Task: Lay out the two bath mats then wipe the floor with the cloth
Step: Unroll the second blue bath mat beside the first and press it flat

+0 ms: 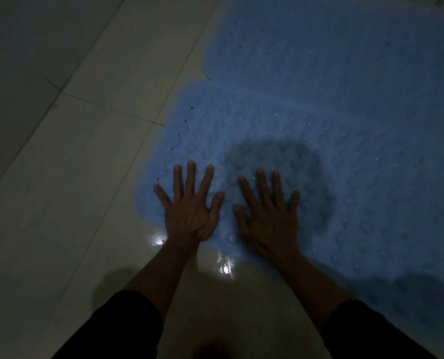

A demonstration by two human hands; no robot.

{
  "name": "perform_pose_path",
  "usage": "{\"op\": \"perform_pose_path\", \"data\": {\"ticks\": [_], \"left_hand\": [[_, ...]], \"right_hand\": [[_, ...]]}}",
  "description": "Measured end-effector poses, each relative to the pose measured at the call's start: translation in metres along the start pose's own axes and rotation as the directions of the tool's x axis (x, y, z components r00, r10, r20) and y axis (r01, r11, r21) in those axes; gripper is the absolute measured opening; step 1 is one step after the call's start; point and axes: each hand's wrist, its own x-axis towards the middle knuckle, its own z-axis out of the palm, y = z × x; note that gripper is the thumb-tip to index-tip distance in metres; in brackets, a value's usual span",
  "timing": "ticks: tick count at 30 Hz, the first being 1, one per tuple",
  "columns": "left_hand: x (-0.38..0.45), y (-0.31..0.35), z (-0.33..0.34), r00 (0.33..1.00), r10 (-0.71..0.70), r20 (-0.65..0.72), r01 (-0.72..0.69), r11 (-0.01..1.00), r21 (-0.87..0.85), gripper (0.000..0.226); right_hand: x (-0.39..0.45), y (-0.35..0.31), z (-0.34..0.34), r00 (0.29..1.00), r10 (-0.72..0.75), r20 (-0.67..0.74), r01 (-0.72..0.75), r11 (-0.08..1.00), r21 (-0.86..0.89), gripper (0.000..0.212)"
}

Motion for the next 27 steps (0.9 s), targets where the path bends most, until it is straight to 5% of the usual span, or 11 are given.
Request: {"op": "perform_pose_path", "data": {"ticks": [14,19,23,27], "left_hand": [[-0.005,0.024,-0.007,0.999,0.043,-0.004,-0.043,0.999,-0.008,0.071],[-0.019,0.113,0.007,0.916,0.4,0.03,-0.401,0.914,0.063,0.076],[-0.017,0.184,0.022,0.877,0.478,0.058,-0.481,0.875,0.064,0.074],[0.004,0.226,0.03,0.859,0.509,0.052,-0.511,0.855,0.09,0.072]], "right_hand": [[-0.008,0.015,-0.008,1.0,-0.002,0.024,0.001,0.998,0.056,0.062],[-0.052,0.101,-0.028,0.955,0.295,-0.038,-0.294,0.955,0.025,0.068],[-0.075,0.177,-0.047,0.845,0.535,-0.004,-0.535,0.845,0.013,0.071],[-0.088,0.206,-0.049,0.816,0.577,0.027,-0.578,0.816,0.02,0.072]]}}
